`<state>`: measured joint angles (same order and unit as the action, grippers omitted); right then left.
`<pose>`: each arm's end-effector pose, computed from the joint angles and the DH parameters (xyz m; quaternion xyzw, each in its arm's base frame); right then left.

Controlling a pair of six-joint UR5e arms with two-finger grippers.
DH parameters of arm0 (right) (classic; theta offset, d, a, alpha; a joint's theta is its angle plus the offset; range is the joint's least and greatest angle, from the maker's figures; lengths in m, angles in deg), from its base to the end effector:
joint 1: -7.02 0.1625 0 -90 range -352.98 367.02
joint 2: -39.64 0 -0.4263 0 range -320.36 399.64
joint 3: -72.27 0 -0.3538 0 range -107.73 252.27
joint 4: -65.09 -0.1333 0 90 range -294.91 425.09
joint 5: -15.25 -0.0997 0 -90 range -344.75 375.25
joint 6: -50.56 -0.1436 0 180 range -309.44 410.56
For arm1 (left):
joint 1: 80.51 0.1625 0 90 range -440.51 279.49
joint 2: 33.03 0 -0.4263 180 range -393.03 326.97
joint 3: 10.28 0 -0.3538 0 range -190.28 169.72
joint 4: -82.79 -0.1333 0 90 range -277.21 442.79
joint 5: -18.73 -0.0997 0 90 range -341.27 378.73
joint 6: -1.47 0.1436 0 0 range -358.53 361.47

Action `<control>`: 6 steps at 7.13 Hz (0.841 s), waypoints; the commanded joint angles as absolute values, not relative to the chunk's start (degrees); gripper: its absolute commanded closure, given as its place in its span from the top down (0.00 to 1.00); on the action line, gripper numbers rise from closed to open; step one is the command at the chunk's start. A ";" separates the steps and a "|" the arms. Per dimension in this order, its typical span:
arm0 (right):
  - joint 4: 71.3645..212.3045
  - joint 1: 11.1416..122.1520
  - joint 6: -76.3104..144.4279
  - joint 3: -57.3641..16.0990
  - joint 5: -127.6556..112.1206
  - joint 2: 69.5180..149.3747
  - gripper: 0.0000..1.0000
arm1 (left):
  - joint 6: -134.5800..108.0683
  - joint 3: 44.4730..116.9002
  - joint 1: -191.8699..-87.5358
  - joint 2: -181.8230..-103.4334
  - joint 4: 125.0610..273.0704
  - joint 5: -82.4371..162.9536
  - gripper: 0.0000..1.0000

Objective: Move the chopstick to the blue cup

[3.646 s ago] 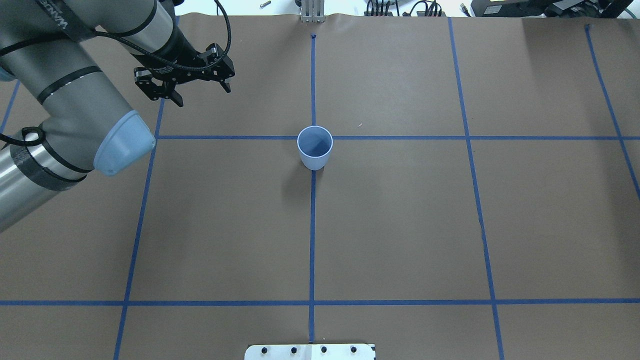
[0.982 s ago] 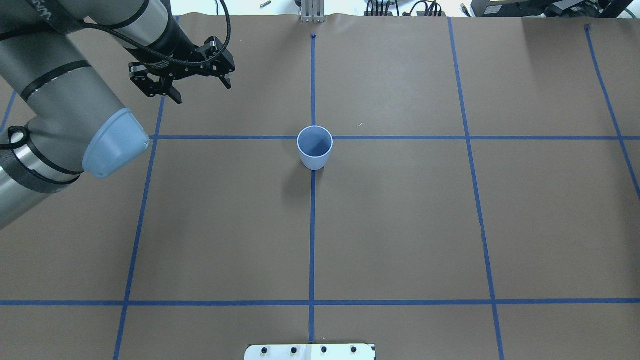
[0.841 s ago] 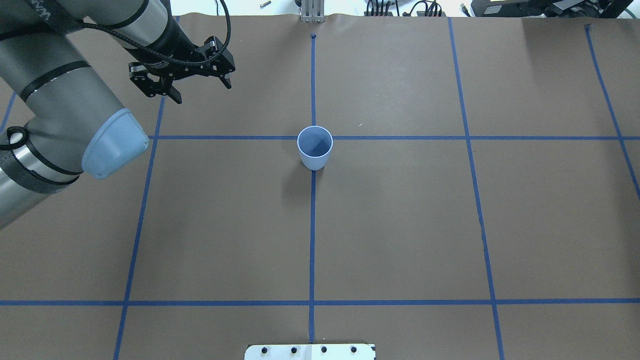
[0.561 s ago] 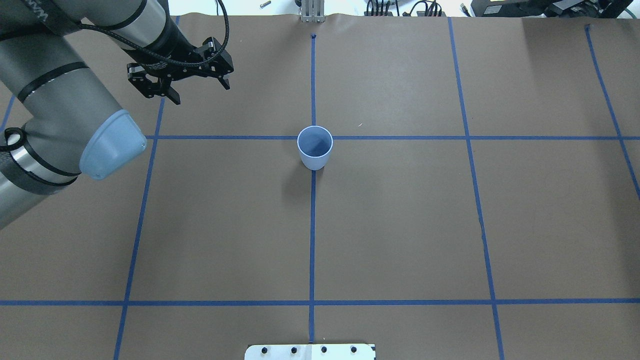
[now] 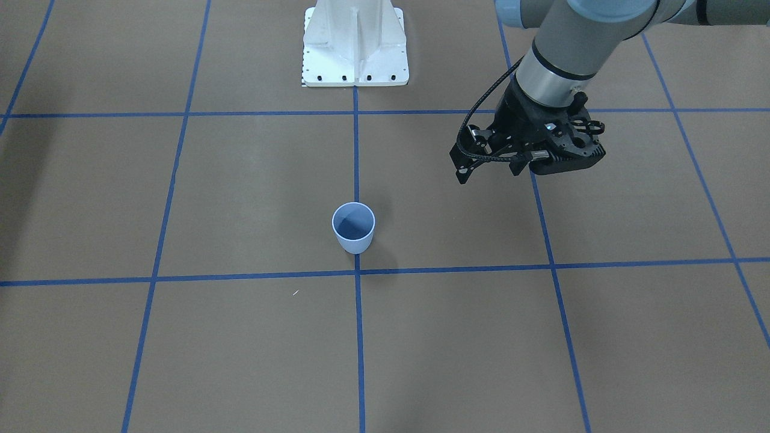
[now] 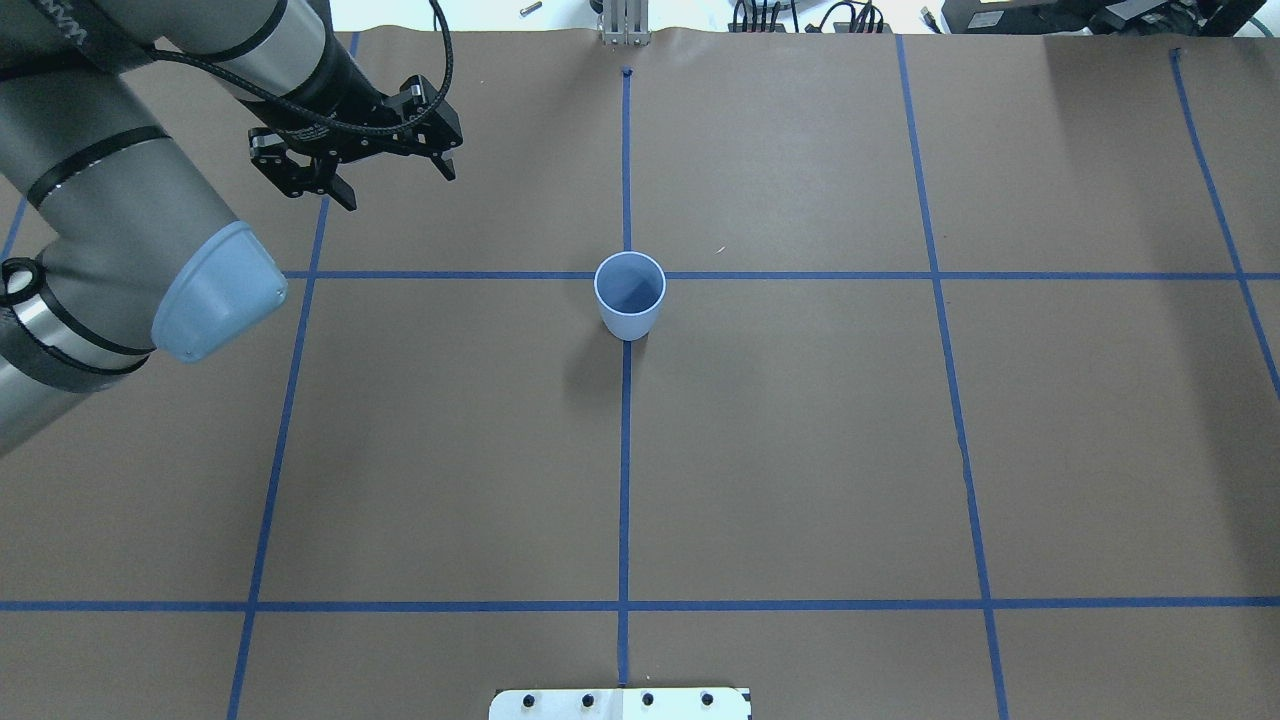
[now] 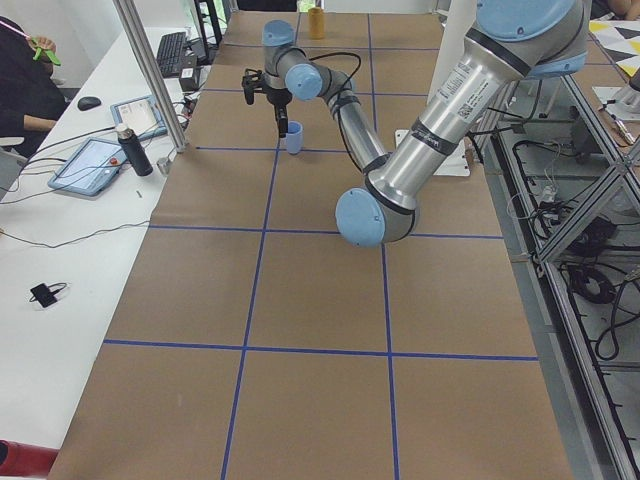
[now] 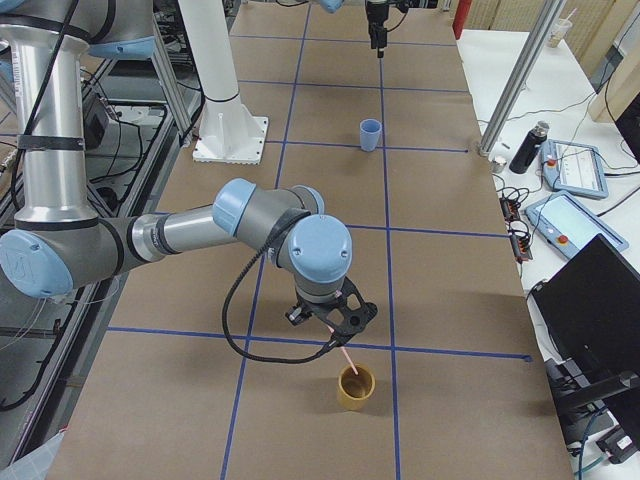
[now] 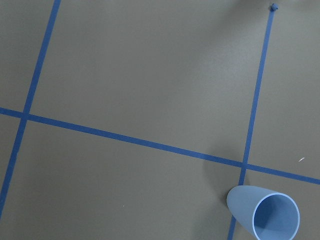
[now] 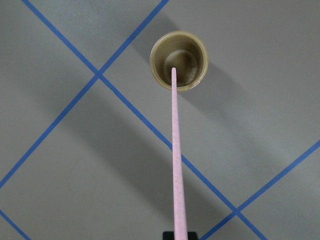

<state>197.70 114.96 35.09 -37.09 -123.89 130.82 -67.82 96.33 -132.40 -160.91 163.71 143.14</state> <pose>0.1403 -0.3532 0.6051 -0.1836 -0.4104 0.3398 0.8261 0.3426 -0.5213 0.2231 -0.0016 0.4587 -0.1269 0.8795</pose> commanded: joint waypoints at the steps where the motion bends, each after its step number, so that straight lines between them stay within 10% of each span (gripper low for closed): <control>1: 206.47 115.73 35.18 -43.46 -123.61 125.90 0.00 | -67.78 96.68 -132.45 -159.86 163.82 143.27 0.99; 6: 209.58 96.18 25.74 -38.39 -133.71 99.81 0.00 | -46.61 99.06 -142.60 -150.58 164.09 143.27 0.99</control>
